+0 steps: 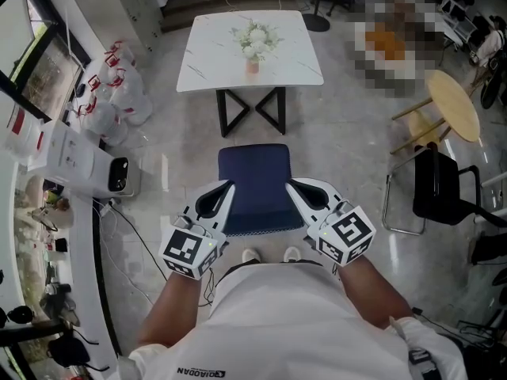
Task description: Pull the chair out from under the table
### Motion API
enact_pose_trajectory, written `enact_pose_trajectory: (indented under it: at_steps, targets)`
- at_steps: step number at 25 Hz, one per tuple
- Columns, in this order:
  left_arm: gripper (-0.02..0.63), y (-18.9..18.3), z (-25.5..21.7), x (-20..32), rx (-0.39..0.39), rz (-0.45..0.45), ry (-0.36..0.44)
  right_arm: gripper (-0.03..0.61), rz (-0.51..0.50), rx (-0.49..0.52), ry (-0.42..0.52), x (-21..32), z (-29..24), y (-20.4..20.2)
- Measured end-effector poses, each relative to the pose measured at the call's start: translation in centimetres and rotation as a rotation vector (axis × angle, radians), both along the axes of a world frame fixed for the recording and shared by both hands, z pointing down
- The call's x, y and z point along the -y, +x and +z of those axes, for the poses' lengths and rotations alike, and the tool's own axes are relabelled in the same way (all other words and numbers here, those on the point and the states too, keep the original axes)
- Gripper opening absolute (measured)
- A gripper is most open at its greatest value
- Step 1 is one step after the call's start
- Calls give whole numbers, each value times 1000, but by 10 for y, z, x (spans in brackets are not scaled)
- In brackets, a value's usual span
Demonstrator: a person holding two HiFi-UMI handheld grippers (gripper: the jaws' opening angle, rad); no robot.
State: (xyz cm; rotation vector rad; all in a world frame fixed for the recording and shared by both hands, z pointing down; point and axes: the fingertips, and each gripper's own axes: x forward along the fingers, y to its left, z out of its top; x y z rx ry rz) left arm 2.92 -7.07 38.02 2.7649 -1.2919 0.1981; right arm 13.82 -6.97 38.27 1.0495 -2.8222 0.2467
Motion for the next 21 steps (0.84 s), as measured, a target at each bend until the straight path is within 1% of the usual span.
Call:
enact_pose_trajectory:
  at_steps: [21]
  targets:
    - [9, 3, -5, -4, 15, 8, 18, 3, 0, -11, -7, -3, 2, -1]
